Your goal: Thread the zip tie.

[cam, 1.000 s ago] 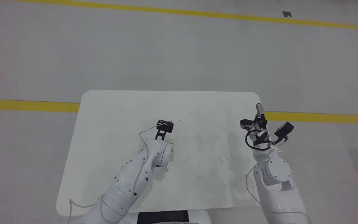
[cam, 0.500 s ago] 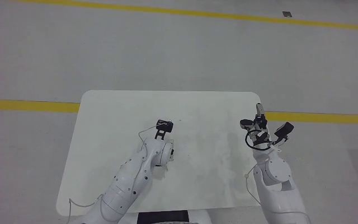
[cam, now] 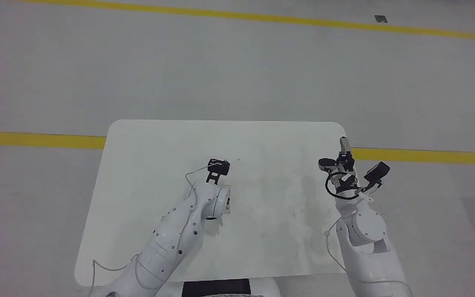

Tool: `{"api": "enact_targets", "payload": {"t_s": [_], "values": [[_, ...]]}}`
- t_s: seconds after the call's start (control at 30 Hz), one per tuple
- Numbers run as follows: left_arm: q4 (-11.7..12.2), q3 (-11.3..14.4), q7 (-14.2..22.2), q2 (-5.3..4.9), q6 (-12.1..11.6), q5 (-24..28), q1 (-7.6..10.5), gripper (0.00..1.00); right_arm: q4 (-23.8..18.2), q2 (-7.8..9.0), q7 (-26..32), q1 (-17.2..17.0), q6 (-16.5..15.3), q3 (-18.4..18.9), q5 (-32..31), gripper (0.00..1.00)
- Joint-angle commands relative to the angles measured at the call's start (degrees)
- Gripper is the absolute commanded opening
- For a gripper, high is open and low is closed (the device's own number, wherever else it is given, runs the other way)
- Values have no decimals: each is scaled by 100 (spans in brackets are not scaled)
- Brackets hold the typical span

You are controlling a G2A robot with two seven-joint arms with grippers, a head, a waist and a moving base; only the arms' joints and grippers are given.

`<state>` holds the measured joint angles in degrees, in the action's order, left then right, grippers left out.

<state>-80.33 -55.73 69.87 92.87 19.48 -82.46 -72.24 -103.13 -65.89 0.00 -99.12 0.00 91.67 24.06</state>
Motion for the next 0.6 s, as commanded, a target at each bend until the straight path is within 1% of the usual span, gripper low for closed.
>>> {"api": "enact_targets", "payload": {"t_s": [0.0,0.1,0.23,0.33,0.43,0.5,0.57], "values": [[9,0,12,5,0,-30,5,0,0,0,0,0,0,0,0,100],[-14,-3,34,12,0,-70,-8,0,0,0,0,0,0,0,0,100],[-169,-2,100,8,0,-171,-80,0,0,0,0,0,0,0,0,100],[-401,0,184,-6,0,-293,-191,0,0,0,0,0,0,0,0,100],[-717,-3,319,-37,-2,-417,-342,0,0,0,0,0,0,0,0,100],[-946,-21,418,-67,-53,-499,-455,0,0,0,0,0,0,0,0,100],[-1124,-50,487,-95,-109,-557,-549,0,0,0,0,0,0,0,0,100]]}}
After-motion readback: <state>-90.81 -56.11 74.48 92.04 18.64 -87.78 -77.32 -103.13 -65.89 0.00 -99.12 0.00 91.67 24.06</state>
